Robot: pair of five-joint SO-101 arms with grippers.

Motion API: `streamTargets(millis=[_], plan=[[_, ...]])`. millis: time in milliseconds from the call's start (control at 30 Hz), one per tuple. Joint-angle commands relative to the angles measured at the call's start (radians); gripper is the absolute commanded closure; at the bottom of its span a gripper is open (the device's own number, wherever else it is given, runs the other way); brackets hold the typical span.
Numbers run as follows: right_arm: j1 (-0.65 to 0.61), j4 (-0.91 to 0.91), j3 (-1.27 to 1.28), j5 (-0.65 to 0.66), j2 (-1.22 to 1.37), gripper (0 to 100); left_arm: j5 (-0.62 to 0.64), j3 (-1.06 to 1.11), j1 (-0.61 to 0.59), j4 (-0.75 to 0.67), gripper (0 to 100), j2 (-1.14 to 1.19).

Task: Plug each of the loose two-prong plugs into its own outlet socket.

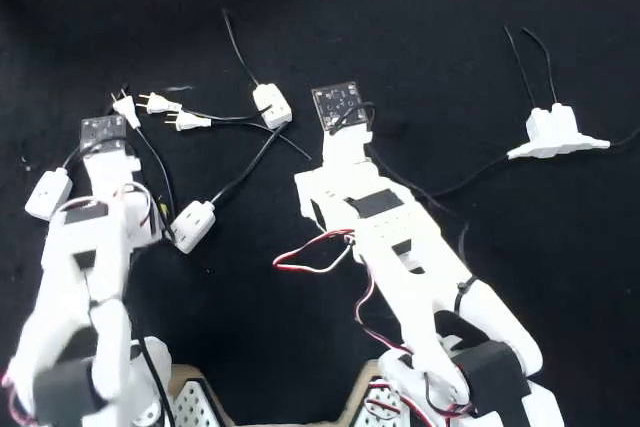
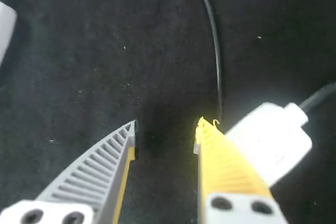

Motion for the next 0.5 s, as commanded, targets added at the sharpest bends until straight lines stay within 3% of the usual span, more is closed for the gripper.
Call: streamTargets(millis=[0, 233, 467], plan=[[0.015, 0.009, -0.056, -0.008, -0.038, 87.4, 0.058, -0.105, -0.005, -0.009, 81, 0.080], [0.015, 0.009, -0.056, -0.008, -0.038, 87.4, 0.060, -0.110, 0.071, 0.075, 81, 0.109], [0.015, 0.011, -0.056, -0.008, -0.042, 87.4, -0.038, -0.099, 0.237, 0.173, 81, 0.109]])
